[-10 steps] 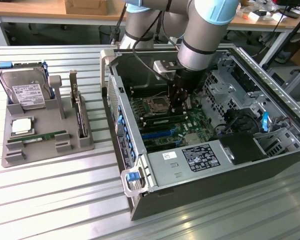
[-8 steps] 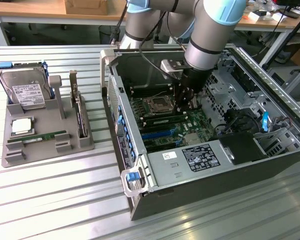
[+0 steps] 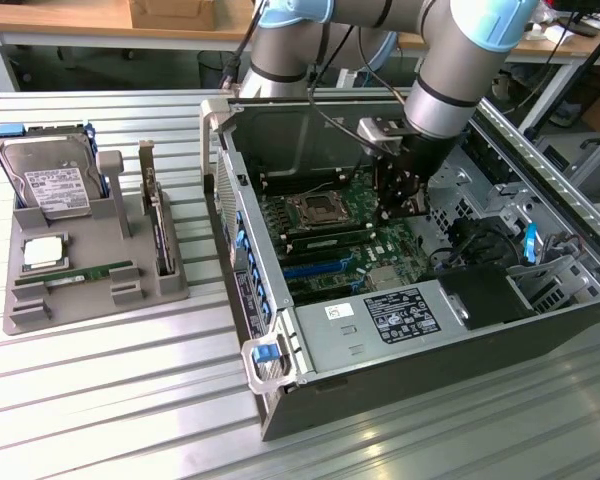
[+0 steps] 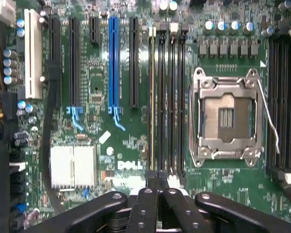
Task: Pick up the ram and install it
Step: 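Press down the ram until it locks into place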
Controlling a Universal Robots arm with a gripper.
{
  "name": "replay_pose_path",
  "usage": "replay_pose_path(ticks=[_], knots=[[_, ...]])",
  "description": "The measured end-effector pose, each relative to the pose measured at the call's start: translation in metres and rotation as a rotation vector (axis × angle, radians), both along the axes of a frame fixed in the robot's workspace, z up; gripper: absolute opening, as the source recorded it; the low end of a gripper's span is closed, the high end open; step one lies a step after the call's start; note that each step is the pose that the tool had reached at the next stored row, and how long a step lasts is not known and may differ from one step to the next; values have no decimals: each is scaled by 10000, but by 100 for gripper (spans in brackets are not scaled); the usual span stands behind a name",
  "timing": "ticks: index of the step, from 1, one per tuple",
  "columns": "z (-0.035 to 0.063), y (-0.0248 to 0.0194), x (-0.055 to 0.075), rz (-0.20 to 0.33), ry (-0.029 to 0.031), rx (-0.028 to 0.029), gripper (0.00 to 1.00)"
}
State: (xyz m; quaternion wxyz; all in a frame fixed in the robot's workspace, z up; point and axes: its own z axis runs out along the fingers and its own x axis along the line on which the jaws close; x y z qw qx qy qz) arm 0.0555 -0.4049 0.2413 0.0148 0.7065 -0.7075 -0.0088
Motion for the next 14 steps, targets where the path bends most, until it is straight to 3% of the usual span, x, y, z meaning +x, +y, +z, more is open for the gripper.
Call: replay_pose_path(ticks=[4, 8, 11, 14], knots=[[18, 0, 255, 0, 33, -1, 10], [147, 0, 312, 0, 34, 0, 10], [318, 0, 321, 0, 34, -1, 10], [328, 0, 321, 0, 34, 0, 10]])
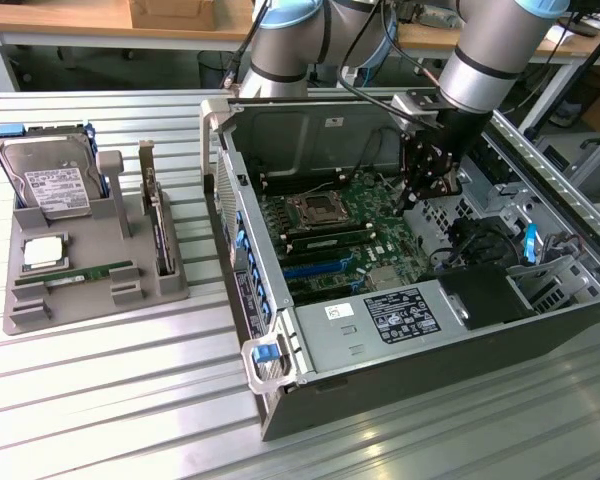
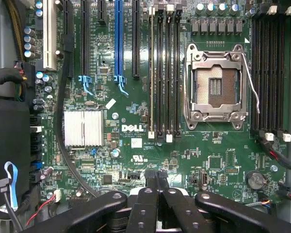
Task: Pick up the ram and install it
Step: 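Press down the ram until it locks into place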
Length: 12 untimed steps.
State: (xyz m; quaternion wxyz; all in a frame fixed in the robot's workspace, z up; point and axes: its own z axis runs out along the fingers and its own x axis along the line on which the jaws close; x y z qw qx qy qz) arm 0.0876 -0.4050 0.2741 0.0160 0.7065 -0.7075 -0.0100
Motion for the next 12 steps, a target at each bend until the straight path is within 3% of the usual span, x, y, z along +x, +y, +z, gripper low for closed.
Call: replay_pose_path(ticks=[12], knots=[[0, 0, 0, -11, 0, 1, 10]])
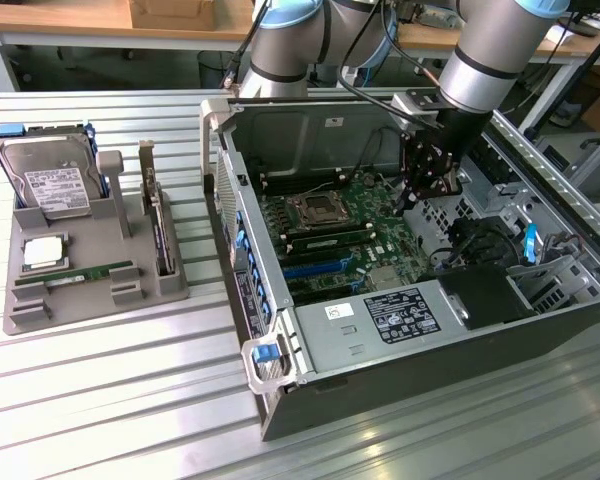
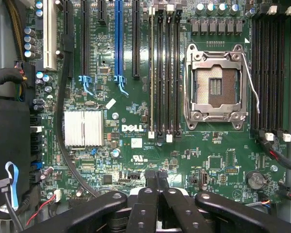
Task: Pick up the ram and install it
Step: 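Press down the ram until it locks into place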
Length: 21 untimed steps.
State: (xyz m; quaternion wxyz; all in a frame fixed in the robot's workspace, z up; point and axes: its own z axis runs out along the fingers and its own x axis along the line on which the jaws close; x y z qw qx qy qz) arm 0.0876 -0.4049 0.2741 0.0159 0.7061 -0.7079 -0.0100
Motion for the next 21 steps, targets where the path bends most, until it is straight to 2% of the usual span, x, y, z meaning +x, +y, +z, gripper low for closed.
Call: replay_pose_path(ticks=[2, 3, 5, 7, 15, 21], knots=[[0, 0, 0, -203, 0, -16, 10], [-1, 0, 0, -499, 0, -51, 10], [-3, 0, 0, -1036, 1, -77, 10], [-3, 0, 0, -1714, 3, -82, 10], [-3, 0, 0, -3286, 10, -83, 10], [-3, 0, 0, -3914, 12, -85, 10]])
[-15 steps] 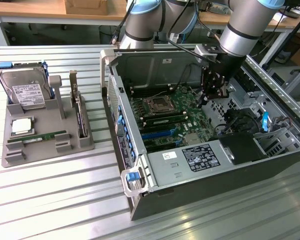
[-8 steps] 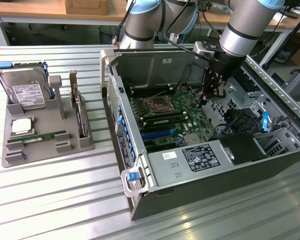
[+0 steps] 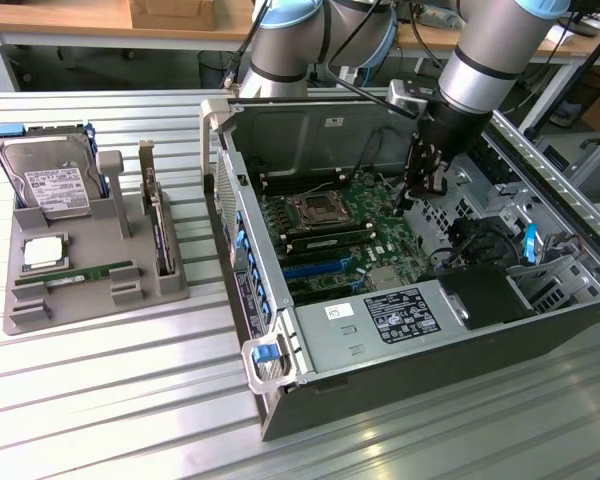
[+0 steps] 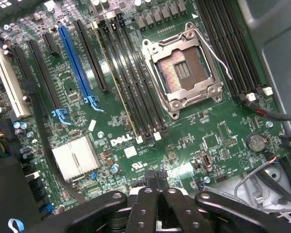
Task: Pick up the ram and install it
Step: 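Press down the ram until it locks into place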
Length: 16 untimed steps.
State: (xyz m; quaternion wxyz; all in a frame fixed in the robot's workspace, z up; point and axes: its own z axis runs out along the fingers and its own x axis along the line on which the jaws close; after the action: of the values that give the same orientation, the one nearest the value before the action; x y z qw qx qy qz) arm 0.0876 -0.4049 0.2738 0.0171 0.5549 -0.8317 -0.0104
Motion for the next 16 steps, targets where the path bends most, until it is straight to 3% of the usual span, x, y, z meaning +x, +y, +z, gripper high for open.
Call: replay_pose_path(ticks=[16], knots=[[-1, 0, 0, -2069, 0, -3, 10]])
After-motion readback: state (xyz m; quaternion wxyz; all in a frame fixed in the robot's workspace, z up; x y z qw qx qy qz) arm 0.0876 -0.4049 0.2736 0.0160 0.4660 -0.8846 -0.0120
